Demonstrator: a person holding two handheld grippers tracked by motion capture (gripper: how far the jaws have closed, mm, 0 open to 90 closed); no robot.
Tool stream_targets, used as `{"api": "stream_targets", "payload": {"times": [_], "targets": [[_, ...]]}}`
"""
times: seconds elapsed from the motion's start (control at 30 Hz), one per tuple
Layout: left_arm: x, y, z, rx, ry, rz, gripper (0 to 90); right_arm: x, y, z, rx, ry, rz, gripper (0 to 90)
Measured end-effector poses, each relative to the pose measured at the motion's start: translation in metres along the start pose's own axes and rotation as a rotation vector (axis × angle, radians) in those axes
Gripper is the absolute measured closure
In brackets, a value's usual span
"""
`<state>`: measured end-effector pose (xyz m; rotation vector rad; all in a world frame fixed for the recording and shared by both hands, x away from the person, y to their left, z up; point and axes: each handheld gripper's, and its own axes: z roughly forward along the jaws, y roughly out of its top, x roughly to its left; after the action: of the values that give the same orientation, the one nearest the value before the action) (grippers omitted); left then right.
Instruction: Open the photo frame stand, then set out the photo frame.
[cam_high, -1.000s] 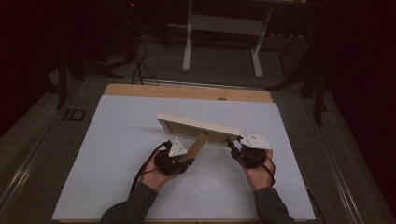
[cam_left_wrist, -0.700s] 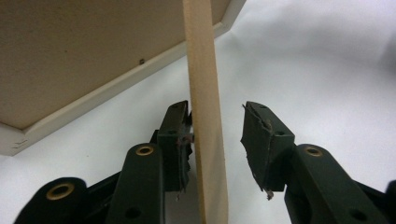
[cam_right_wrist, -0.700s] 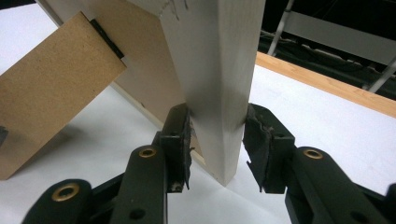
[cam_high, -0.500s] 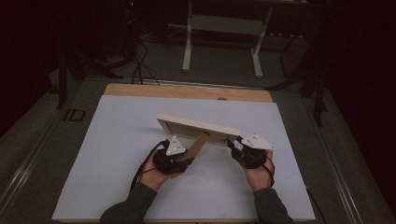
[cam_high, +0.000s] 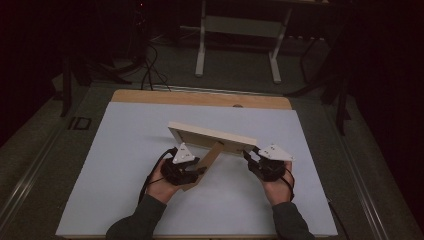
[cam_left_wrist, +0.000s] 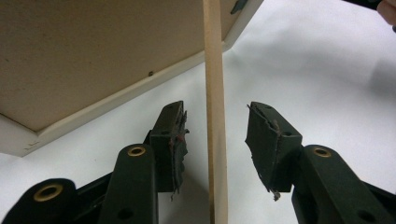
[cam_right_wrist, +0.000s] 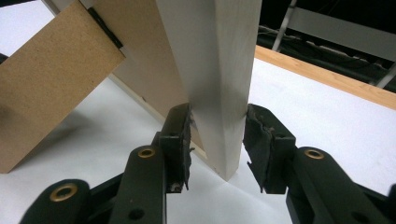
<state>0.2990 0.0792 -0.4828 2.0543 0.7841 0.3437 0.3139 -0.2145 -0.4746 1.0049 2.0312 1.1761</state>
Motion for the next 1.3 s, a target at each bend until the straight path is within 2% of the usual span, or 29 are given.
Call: {"api": "stream_targets", "payload": {"times": [0.2,0.37,0.47,0.63,0.93,1.03,1.13,1.3], "targets": [[0.004,0.001,-0.004,-0.026,-0.013,-0.02,56.8,-0.001,0.001,0.0,0.0,0.006,0.005,60.6],[0.008,0.002,-0.01,-0.051,-0.006,-0.035,56.8,-0.001,0.0,0.0,-0.002,0.007,0.006,60.5],[0.009,0.002,-0.013,-0.066,0.004,-0.042,55.6,-0.001,0.0,-0.001,-0.007,0.015,0.026,60.5],[0.012,0.003,-0.016,-0.082,0.009,-0.054,54.7,-0.002,0.001,-0.002,-0.008,0.018,0.027,60.4],[0.017,0.004,-0.022,-0.097,0.005,-0.101,53.4,-0.004,-0.003,-0.003,-0.006,0.035,0.039,59.3],[0.018,0.004,-0.023,-0.101,0.018,-0.112,53.1,-0.005,-0.005,-0.004,0.0,0.043,0.049,57.4],[0.019,0.006,-0.025,-0.11,0.011,-0.128,53.6,-0.008,-0.007,-0.004,0.008,0.064,0.064,55.6],[0.021,0.007,-0.028,-0.12,0.019,-0.15,54.4,-0.012,-0.01,-0.007,0.026,0.089,0.075,56.0]]}}
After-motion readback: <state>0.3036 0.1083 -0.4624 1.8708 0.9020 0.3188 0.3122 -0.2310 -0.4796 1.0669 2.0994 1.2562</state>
